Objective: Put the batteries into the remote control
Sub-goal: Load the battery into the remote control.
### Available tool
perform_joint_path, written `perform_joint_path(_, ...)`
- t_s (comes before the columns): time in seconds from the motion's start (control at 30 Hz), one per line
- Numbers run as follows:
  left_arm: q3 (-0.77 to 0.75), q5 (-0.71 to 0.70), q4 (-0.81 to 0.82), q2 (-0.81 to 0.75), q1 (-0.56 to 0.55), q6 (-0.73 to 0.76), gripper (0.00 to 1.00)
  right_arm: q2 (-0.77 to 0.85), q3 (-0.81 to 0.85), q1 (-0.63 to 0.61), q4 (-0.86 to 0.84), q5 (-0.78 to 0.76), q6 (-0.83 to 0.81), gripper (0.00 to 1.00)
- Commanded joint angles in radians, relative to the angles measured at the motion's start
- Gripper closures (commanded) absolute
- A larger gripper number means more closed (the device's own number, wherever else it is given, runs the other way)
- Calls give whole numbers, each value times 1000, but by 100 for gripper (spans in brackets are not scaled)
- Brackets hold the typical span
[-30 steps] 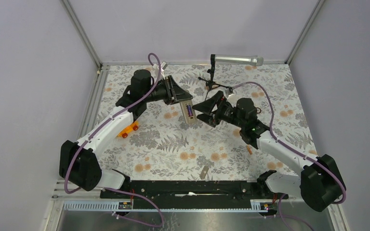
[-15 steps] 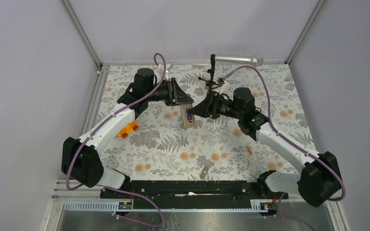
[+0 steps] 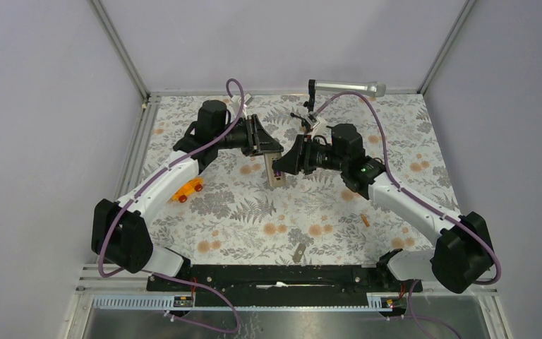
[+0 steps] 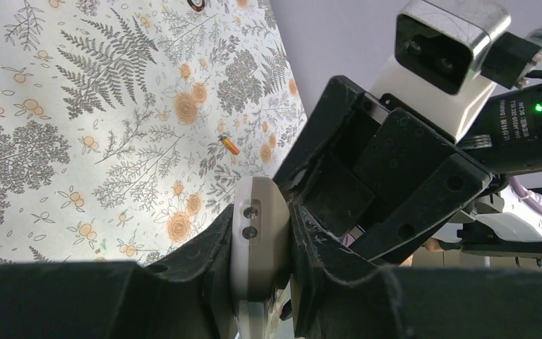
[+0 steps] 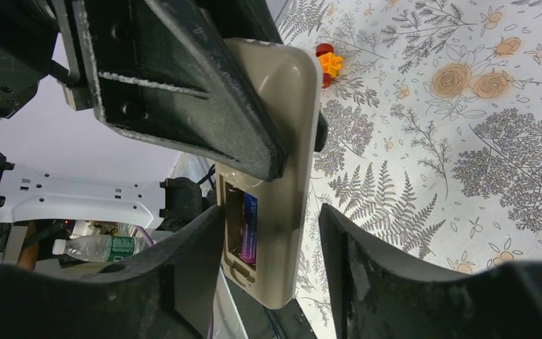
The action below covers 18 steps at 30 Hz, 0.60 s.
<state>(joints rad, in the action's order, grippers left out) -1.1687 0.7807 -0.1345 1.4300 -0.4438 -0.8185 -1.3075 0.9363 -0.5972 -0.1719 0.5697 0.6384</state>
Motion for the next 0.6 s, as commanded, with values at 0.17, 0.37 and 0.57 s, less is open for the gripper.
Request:
perform_joint_path(0.17,-74,48,-7,4,0,4,100,-17,30,-10,53,20,-108,58)
perform_joint_path(0.37,-80,56,-34,11,1,26,100,-23,60,-10,118,3,-190,69)
perform_joint_path(0.57,-82,53,-50,12,1,44,100,-37,101,-10,183,-30,-198,49)
